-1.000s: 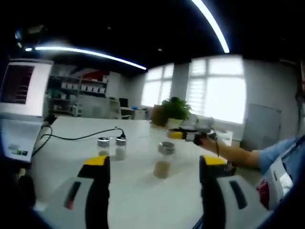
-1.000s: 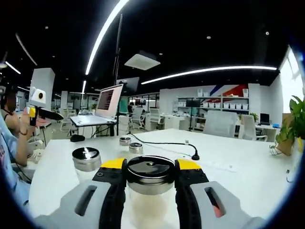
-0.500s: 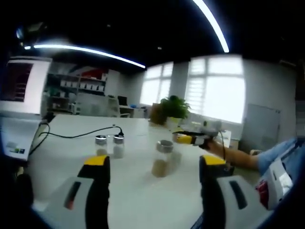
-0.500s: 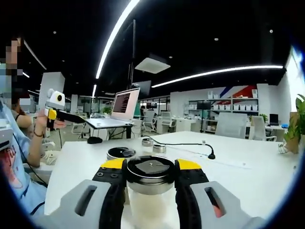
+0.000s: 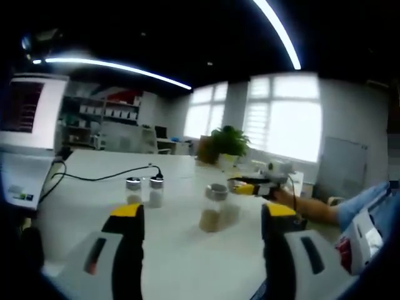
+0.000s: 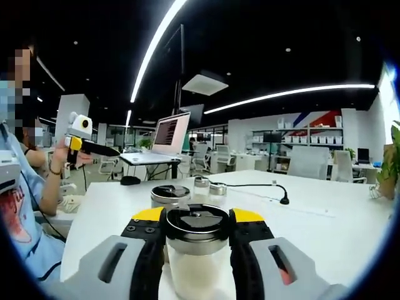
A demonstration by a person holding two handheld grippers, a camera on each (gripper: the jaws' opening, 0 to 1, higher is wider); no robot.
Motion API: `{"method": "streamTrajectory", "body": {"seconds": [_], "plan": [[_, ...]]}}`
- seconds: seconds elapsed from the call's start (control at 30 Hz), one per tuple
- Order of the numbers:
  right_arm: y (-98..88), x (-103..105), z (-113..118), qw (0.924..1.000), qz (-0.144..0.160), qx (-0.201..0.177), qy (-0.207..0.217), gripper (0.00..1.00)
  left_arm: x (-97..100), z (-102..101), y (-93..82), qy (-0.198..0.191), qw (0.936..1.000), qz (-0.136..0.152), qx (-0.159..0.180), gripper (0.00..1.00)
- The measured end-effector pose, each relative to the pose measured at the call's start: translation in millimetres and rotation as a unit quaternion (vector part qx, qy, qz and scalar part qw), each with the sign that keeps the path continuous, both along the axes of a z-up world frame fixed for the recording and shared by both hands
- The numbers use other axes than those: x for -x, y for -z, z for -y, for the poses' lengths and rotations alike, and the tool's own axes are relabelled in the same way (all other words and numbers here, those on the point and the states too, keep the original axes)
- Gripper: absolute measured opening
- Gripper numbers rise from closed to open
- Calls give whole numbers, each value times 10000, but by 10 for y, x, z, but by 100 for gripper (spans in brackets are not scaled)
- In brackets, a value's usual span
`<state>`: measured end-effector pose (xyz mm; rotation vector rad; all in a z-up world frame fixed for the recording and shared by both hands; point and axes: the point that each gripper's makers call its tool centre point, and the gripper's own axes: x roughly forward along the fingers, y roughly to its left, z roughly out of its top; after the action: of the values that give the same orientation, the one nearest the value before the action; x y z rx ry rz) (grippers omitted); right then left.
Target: Rotate the seasoning bottle until the label or dispensing opening points toward the visible target arrow and the bottle remains upright within the marked orientation range
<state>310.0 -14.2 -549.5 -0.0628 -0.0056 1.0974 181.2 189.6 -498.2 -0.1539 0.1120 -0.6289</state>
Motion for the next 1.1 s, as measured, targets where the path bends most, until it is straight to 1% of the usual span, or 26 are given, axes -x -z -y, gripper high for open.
{"method": "streamTrajectory", "body": {"seconds": [0.07, 0.13, 0.37, 0.43, 0.5, 0.6, 0.77, 0.8, 0.9, 0.93, 1.0, 1.03, 1.07, 1.1], "plan": [[30, 29, 12, 10000, 12, -4, -58, 39, -5, 1, 2, -5, 10000, -3, 2, 81], [35, 41, 15, 9999, -89, -49, -91, 39, -11, 4, 9, -11, 10000, -19, 1, 81], [37, 24, 4, 9998, -87, -147, -132, 39, 8, 44, 12, 55, 10000, -19, -14, 81], [36, 15, -4, 9998, -85, -134, -123, 40, 9, 41, 16, 50, 10000, -25, -19, 81], [35, 4, -11, 9998, -147, -96, -66, 40, 12, 36, 18, 38, 10000, -30, -16, 81], [41, 8, -23, 9999, -116, -8, -51, 40, 14, 22, 9, 17, 10000, -15, -8, 81], [45, 5, -10, 9999, -93, 13, -47, 40, 20, 22, 16, 11, 10000, -20, -11, 81], [47, 5, -12, 10000, -59, 37, -57, 40, 19, 20, 16, 16, 10000, -24, -11, 81], [83, 16, -5, 9987, 324, 375, -137, 41, 22, 26, 17, 30, 10000, -28, -4, 81], [75, 20, -7, 9979, 474, 424, -134, 42, 26, 30, 13, 35, 10000, -12, -9, 81], [52, 30, 7, 9980, 525, 354, -77, 44, 39, 38, -8, 45, 10000, 51, -52, 81], [22, 18, 23, 9985, 497, 246, -1, 48, 44, 39, -13, 48, 9999, 63, -60, 81], [14, 11, 41, 9994, 310, 120, 82, 54, 47, 40, -17, 51, 9999, 70, -57, 81], [20, 4, 68, 9997, 170, 86, 149, 59, 47, 39, -19, 53, 10000, 71, -45, 81]]}}
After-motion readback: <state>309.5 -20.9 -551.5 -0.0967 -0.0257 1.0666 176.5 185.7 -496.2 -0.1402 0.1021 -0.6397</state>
